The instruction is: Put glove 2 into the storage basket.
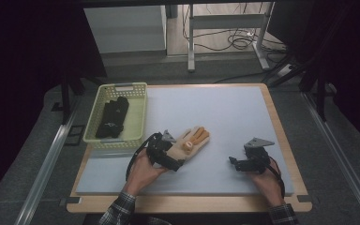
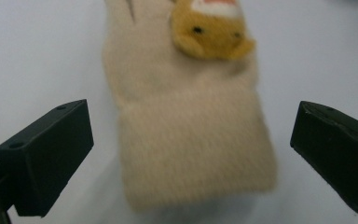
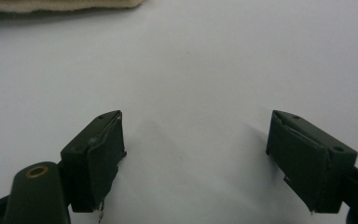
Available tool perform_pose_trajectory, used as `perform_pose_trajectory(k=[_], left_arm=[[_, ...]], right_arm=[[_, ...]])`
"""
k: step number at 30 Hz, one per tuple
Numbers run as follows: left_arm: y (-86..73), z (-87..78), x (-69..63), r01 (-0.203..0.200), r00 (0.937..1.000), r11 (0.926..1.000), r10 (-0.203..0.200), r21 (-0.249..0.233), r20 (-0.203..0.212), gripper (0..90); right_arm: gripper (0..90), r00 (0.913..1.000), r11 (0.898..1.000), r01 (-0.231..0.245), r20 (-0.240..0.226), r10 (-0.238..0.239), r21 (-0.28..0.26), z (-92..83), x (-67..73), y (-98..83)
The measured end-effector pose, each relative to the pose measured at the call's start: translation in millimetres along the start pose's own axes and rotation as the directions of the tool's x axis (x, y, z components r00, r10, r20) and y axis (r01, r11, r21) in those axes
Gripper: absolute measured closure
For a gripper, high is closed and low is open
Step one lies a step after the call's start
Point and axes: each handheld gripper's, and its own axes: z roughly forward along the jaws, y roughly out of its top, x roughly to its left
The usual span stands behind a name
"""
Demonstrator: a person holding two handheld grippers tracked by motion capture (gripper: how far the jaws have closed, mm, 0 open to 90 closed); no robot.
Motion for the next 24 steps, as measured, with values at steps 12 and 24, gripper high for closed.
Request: perform_pose_trajectory(k=[12, 24], left_arm=[[22.5, 44.8, 4.4, -0.008, 0.9999, 0.9972, 0.008, 0.074, 0.009, 0.0], [24.6, 49.2, 0.5, 0.009, 0.9996, 0.9941, -0.006, 0.108, -0.026, 11.6]], right_arm=[[18.4, 1.0000, 1.000, -0.001, -0.001, 0.001, -0.002, 0.0, -0.3, -0.3], [18.4, 1.0000, 1.000, -0.001, -0.002, 0.001, -0.002, 0.0, -0.2, -0.5]])
